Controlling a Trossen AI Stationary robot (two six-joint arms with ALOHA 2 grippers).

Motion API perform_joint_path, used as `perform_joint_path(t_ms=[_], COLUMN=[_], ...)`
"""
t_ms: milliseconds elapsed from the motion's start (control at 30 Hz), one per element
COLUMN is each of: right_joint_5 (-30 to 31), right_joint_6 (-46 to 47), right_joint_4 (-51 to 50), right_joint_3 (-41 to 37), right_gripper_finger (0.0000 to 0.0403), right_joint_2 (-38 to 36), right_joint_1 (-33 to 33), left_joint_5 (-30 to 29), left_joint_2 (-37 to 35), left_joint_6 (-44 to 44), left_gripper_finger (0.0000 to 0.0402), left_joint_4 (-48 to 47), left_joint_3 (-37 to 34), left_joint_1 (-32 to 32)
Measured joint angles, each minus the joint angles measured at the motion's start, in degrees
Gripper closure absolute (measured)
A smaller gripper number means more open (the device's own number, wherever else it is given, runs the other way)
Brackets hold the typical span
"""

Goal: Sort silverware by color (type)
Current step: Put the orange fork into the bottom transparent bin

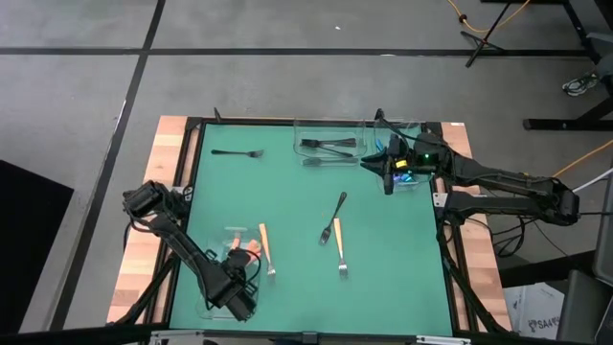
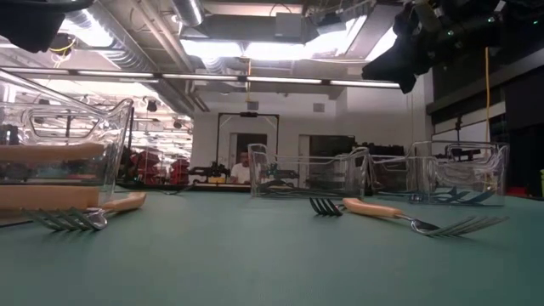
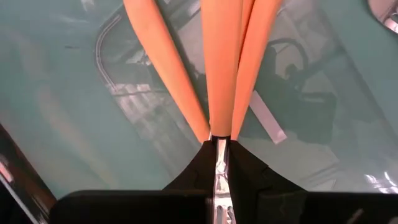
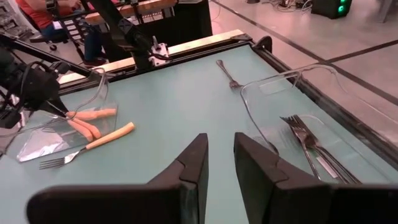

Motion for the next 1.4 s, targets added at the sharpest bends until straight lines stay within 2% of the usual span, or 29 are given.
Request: perform_joint_path(t_ms=[167,400,567,667,867,1033,1100,1200,1400], right_joint_5=[0.00,-1.07,-5.36,-8.78,-14.31,-23.50,-25.21,-24.64,-16.06], right_joint_6=[0.07,0.13,0.12,-0.32,-0.63,-1.23,-1.36,-1.92,-11.63], right_joint_4=[-0.03,-0.04,-0.01,0.21,0.48,2.42,4.57,9.54,16.28], right_joint_3=[0.00,0.00,0.00,0.00,0.00,0.00,0.00,0.01,0.04], right_gripper_finger=[0.0331,0.0331,0.0326,0.0304,0.0234,0.0195,0.0188,0.0185,0.0185], right_joint_2=[0.00,0.00,0.00,0.02,0.15,0.15,0.15,0.16,0.44], right_joint_1=[0.00,0.00,0.00,0.00,0.00,0.53,2.56,7.82,20.12], left_joint_5=[-0.01,0.00,-0.02,-0.02,-0.26,-1.26,-1.49,-1.50,-1.54], left_joint_2=[0.00,0.00,0.00,0.00,0.00,0.00,-0.02,-0.03,-0.04], left_joint_6=[-0.01,-0.09,-0.12,0.66,1.41,3.52,4.87,7.47,12.83], left_gripper_finger=[0.0378,0.0339,0.0323,0.0322,0.0324,0.0324,0.0324,0.0324,0.0324], left_joint_4=[1.30,1.29,1.24,1.19,1.07,0.52,0.46,0.46,0.46], left_joint_3=[0.00,0.00,0.00,0.00,1.27,4.73,6.40,9.30,15.62], left_joint_1=[0.00,0.00,0.02,0.02,0.02,0.02,0.02,0.02,0.00])
